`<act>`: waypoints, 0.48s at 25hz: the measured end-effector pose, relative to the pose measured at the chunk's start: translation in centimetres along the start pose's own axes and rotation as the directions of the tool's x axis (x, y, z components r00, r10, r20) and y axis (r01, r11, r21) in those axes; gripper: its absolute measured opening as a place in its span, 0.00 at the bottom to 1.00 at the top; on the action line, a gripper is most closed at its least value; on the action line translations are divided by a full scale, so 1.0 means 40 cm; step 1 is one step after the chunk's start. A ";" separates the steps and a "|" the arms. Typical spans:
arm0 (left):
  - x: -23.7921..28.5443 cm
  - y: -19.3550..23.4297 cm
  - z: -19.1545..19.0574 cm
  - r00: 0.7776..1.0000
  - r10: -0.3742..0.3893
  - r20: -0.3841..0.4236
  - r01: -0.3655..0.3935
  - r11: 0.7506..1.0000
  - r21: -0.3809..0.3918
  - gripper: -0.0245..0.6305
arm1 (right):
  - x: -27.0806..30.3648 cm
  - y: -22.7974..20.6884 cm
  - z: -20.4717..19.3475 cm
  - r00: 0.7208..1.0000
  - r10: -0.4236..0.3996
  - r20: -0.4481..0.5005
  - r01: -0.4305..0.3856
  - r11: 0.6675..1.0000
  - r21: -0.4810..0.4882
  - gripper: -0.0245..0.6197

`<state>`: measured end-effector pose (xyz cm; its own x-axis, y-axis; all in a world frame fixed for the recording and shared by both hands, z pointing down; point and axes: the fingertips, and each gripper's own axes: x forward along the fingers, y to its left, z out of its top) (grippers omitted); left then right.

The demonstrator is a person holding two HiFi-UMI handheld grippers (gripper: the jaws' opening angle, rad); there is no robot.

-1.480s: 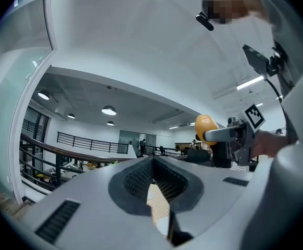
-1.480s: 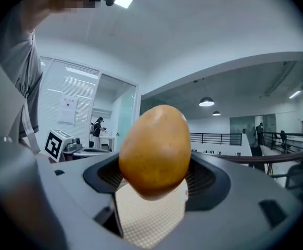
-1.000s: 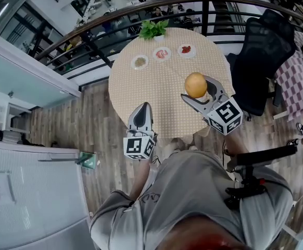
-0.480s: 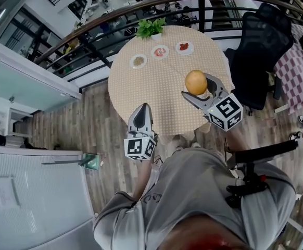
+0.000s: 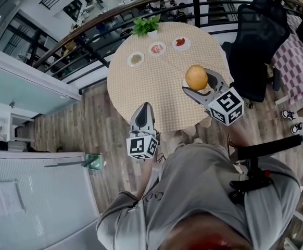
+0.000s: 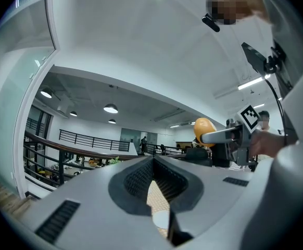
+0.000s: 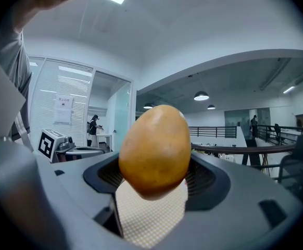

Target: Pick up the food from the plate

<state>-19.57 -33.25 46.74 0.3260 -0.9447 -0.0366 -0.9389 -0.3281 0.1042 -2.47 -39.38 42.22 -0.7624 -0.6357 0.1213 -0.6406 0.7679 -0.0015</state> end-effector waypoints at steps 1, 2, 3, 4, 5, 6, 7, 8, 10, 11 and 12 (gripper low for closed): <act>-0.003 0.002 -0.002 1.000 0.003 -0.001 -0.003 1.000 -0.001 0.05 | 0.000 0.000 -0.001 1.000 0.000 -0.001 0.000 1.000 -0.001 0.58; -0.008 0.004 -0.003 1.000 0.006 -0.001 -0.006 1.000 0.000 0.05 | -0.001 0.003 -0.001 1.000 0.001 -0.001 -0.001 1.000 -0.002 0.58; -0.015 0.005 -0.003 1.000 0.009 -0.002 -0.009 1.000 0.000 0.05 | -0.003 0.005 0.000 1.000 0.001 0.000 -0.001 1.000 -0.003 0.58; -0.020 0.005 -0.003 1.000 0.012 -0.002 -0.012 1.000 0.000 0.05 | -0.006 0.007 0.001 1.000 0.000 0.000 0.000 1.000 -0.003 0.58; -0.022 0.005 -0.006 1.000 0.015 -0.003 -0.015 1.000 -0.001 0.05 | -0.007 0.006 -0.001 1.000 0.000 0.000 0.000 1.000 -0.003 0.58; -0.022 0.007 -0.011 1.000 0.018 -0.005 -0.018 1.000 -0.002 0.05 | -0.007 0.003 -0.004 1.000 0.000 0.000 0.000 1.000 -0.003 0.58; -0.021 0.008 -0.016 1.000 0.021 -0.007 -0.021 1.000 -0.004 0.05 | -0.005 -0.001 -0.007 1.000 0.001 -0.001 -0.001 1.000 -0.002 0.58; -0.021 0.009 -0.019 1.000 0.024 -0.009 -0.024 1.000 -0.006 0.05 | -0.004 -0.003 -0.008 1.000 0.002 -0.002 -0.002 1.000 -0.002 0.58; -0.029 0.008 -0.017 1.000 0.028 -0.012 -0.028 1.000 -0.008 0.05 | -0.006 0.000 -0.001 1.000 0.003 -0.003 -0.003 1.000 -0.002 0.58; -0.036 0.007 -0.013 0.999 0.029 -0.014 -0.029 1.000 -0.009 0.05 | -0.009 0.004 0.004 1.000 0.003 -0.003 -0.003 1.000 -0.001 0.58; -0.043 0.006 -0.009 0.999 0.029 -0.015 -0.029 1.000 -0.009 0.05 | -0.012 0.009 0.010 1.000 0.003 -0.002 -0.003 1.000 0.000 0.58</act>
<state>-20.31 -31.71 47.20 0.3005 -0.9536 -0.0190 -0.9469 -0.3006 0.1140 -2.38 -38.85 41.77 -0.7640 -0.6333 0.1230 -0.6384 0.7697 -0.0022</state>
